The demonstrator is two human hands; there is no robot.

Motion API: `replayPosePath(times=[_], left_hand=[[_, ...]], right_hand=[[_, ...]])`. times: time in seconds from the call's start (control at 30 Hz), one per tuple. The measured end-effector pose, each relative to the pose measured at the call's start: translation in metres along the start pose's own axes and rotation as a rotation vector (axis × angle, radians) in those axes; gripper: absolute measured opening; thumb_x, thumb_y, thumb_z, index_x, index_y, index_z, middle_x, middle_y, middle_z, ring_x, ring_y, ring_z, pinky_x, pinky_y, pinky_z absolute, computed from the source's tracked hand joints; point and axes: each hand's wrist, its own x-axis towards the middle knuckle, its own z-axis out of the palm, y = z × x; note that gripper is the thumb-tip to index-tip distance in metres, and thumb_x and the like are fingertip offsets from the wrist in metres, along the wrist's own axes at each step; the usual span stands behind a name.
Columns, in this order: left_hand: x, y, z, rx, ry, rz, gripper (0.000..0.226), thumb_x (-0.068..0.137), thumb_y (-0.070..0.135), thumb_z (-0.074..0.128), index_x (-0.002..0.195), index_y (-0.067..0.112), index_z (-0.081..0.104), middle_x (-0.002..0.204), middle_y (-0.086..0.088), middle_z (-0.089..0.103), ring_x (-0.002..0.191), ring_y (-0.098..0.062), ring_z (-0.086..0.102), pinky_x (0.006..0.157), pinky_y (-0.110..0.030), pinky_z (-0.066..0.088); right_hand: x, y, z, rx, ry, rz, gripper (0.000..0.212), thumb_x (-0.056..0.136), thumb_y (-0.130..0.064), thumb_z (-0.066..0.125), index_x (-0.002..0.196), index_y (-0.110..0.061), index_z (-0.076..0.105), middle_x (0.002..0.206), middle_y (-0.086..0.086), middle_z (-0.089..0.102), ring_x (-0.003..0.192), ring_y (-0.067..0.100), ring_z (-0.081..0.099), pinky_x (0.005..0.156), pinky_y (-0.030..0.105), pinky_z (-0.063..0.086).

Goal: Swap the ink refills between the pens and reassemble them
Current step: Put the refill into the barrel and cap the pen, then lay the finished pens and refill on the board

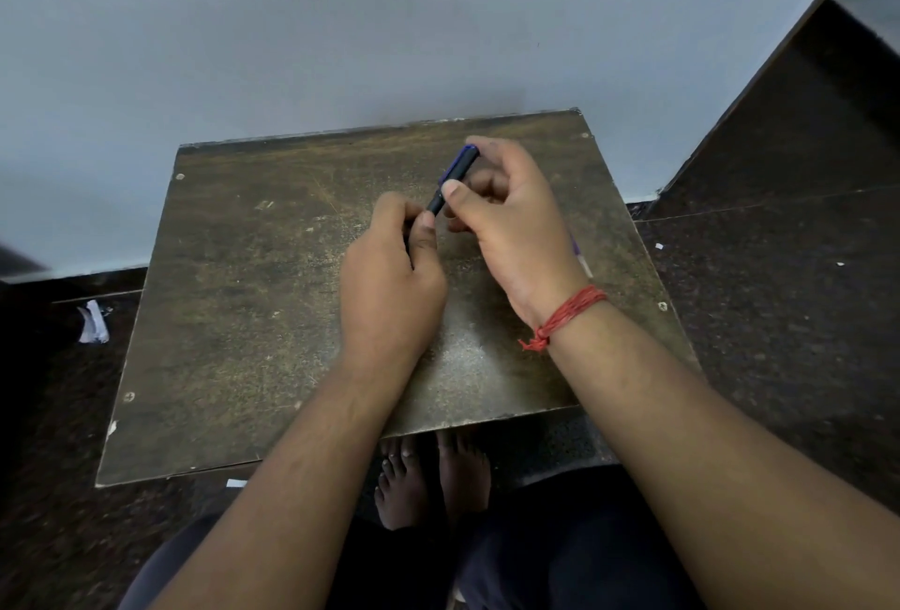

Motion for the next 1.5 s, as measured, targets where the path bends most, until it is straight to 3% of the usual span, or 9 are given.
replayPosePath(times=[0.1,0.23,0.4,0.5,0.67,0.77,1.0,1.3,1.5], left_hand=[[0.001,0.004,0.002,-0.017,0.029,-0.04,0.009,0.102,0.024,0.05,0.098,0.017,0.054,0.074,0.014,0.059,0.064,-0.007,0.056,0.057,-0.033,0.044],[0.0,0.006,0.0,0.03,0.008,-0.019,0.01,0.103,0.025,0.047,0.103,0.017,0.053,0.079,0.006,0.065,0.07,-0.017,0.062,0.061,-0.044,0.05],[-0.006,0.011,0.002,0.162,-0.101,0.105,0.014,0.099,0.03,0.047,0.106,0.019,0.054,0.078,0.003,0.065,0.067,-0.021,0.061,0.06,-0.044,0.049],[-0.003,0.01,-0.002,0.159,-0.063,0.115,0.024,0.097,0.039,0.047,0.107,0.02,0.059,0.083,0.006,0.066,0.071,-0.018,0.062,0.064,-0.042,0.052],[0.008,-0.004,-0.01,0.175,0.054,0.063,0.033,0.096,0.032,0.054,0.124,0.013,0.058,0.112,0.001,0.065,0.104,-0.018,0.059,0.094,-0.049,0.049],[0.01,-0.011,-0.011,0.337,0.006,0.049,0.046,0.097,0.032,0.052,0.14,0.014,0.048,0.141,-0.004,0.055,0.136,-0.023,0.044,0.12,-0.055,0.02],[0.012,-0.02,-0.006,0.491,-0.113,-0.015,0.065,0.101,0.046,0.04,0.157,0.02,0.022,0.168,-0.006,0.013,0.155,-0.025,-0.001,0.123,-0.054,-0.005],[0.016,-0.024,-0.01,0.48,-0.132,-0.083,0.064,0.102,0.046,0.035,0.159,0.023,0.016,0.169,-0.004,0.003,0.154,-0.025,-0.01,0.123,-0.053,-0.007],[0.019,-0.025,-0.015,0.445,-0.122,-0.124,0.063,0.103,0.043,0.037,0.158,0.021,0.018,0.169,-0.006,0.005,0.155,-0.026,-0.007,0.123,-0.052,-0.005]], right_hand=[[-0.008,0.0,0.008,-0.171,0.009,0.01,0.044,0.091,-0.025,0.067,0.132,-0.021,0.053,0.085,0.0,0.065,0.086,0.015,0.069,0.086,0.042,0.057],[-0.013,-0.001,0.012,-0.181,0.015,0.05,0.011,0.093,-0.024,0.065,0.1,-0.015,0.065,0.077,-0.003,0.069,0.081,0.015,0.071,0.083,0.047,0.057],[-0.005,-0.003,0.002,-0.138,0.066,0.103,0.012,0.09,-0.023,0.066,0.079,-0.02,0.06,0.06,-0.007,0.062,0.062,0.013,0.065,0.071,0.043,0.057],[-0.003,-0.008,-0.01,-0.452,0.094,-0.036,0.009,0.092,-0.025,0.063,0.088,-0.017,0.062,0.064,-0.009,0.06,0.059,0.002,0.058,0.06,0.018,0.046],[-0.007,-0.011,-0.017,-0.996,-0.039,-0.169,0.02,0.095,-0.03,0.057,0.107,-0.014,0.054,0.093,0.003,0.068,0.087,0.025,0.064,0.067,0.034,0.047],[-0.009,-0.011,-0.013,-1.161,-0.049,-0.254,0.021,0.097,-0.029,0.054,0.111,-0.014,0.05,0.096,0.005,0.067,0.09,0.027,0.063,0.063,0.033,0.038],[-0.007,-0.008,-0.011,-1.207,-0.078,-0.232,0.02,0.097,-0.03,0.056,0.108,-0.015,0.05,0.092,0.004,0.066,0.089,0.026,0.062,0.064,0.034,0.041],[-0.015,-0.014,-0.025,-1.216,-0.131,-0.134,0.042,0.093,-0.042,0.062,0.121,-0.013,0.051,0.121,0.007,0.057,0.109,0.027,0.058,0.085,0.036,0.046],[-0.024,-0.011,0.002,-1.235,-0.17,-0.148,0.038,0.092,-0.02,0.064,0.125,-0.012,0.049,0.124,0.01,0.055,0.111,0.029,0.058,0.082,0.037,0.048]])
